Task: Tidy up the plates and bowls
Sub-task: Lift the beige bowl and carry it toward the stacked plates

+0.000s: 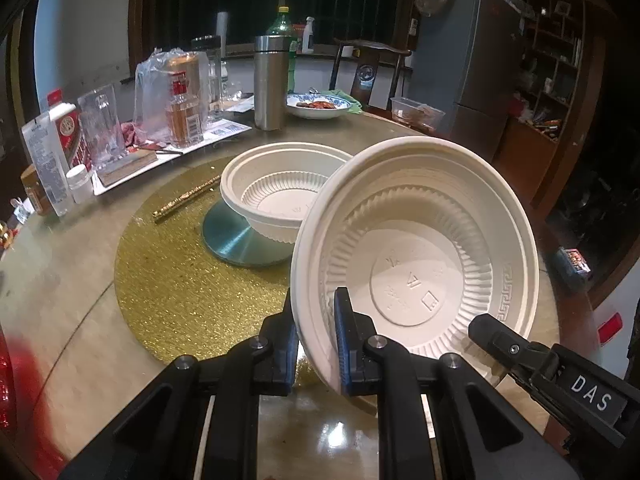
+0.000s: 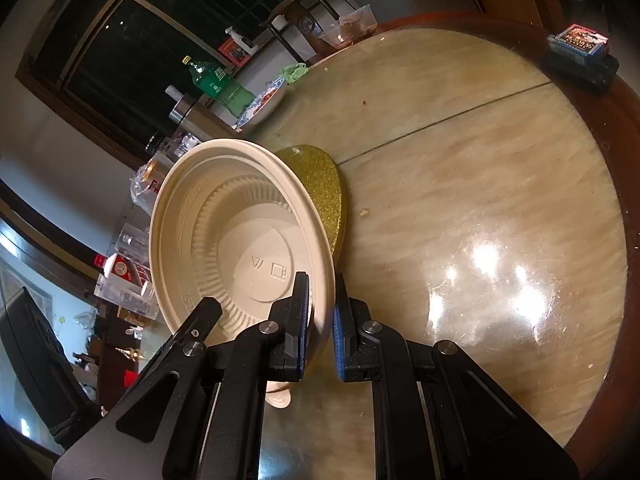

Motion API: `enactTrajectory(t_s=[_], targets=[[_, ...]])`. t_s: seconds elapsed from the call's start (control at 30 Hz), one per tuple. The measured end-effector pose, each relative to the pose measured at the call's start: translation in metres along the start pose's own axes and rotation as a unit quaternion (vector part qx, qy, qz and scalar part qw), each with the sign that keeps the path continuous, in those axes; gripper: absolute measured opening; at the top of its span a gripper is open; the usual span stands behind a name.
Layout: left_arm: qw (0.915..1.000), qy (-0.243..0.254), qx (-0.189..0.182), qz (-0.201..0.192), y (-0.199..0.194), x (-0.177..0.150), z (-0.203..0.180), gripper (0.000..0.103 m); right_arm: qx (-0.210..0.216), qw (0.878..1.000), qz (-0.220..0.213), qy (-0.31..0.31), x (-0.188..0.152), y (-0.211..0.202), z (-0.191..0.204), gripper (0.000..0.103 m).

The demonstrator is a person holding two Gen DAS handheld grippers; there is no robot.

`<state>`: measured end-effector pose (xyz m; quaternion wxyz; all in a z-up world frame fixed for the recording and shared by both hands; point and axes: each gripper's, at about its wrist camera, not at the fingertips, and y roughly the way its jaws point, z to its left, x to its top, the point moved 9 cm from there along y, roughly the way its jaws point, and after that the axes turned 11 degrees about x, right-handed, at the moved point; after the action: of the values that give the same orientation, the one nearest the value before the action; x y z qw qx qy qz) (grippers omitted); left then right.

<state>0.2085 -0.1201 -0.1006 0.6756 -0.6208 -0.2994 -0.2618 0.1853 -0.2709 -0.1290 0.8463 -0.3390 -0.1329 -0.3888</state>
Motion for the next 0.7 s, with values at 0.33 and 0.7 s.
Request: enactTrajectory(t_s=[0.33, 0.7], targets=[[0.9992, 0.002, 0.04, -0.001, -0.012, -0.005, 0.017, 0.017, 0.03, 0.999, 0.01, -0.015, -0.005, 0.0, 0.013, 0.01], [0.9978, -0.027, 0.06, -0.012, -0.043, -0.01, 0.064, 0.018, 0.067, 0.993, 0.047, -0.083, -0.028, 0.005, 0.06, 0.01]])
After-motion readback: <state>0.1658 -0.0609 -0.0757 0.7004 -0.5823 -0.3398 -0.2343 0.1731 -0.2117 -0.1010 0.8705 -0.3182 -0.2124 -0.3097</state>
